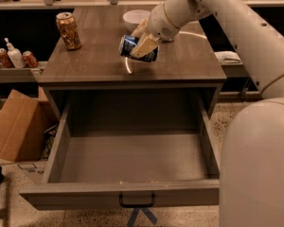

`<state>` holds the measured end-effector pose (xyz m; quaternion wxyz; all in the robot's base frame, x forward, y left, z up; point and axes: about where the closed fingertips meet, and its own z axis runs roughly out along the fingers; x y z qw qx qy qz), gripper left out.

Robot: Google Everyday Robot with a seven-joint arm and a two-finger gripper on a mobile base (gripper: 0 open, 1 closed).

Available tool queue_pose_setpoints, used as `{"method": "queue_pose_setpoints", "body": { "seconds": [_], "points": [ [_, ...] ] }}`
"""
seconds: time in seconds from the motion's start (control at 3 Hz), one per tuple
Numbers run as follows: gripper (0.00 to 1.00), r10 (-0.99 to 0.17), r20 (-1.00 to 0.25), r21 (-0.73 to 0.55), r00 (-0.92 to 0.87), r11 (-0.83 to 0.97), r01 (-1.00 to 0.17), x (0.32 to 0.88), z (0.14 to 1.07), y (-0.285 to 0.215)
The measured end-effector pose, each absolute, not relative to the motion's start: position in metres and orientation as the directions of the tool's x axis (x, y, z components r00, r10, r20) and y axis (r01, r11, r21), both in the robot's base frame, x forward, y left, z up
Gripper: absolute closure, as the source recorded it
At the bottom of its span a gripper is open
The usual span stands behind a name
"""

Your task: Pick pepsi can from top drawer and place on counter

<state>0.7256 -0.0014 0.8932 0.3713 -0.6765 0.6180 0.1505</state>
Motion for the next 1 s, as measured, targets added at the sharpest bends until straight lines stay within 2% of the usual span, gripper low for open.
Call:
{"method": "queue_pose_setpoints", "body": {
  "seconds": [0.67, 1.0],
  "points": [
    [0.13, -0.720, -0.663, -0.291, 0.203, -0.002, -0.957, 0.742, 0.887, 0.028],
    [0.00, -0.718, -0.664, -0.288, 0.206, -0.009, -0.958, 0.747, 0.886, 0.035]
  ]
}}
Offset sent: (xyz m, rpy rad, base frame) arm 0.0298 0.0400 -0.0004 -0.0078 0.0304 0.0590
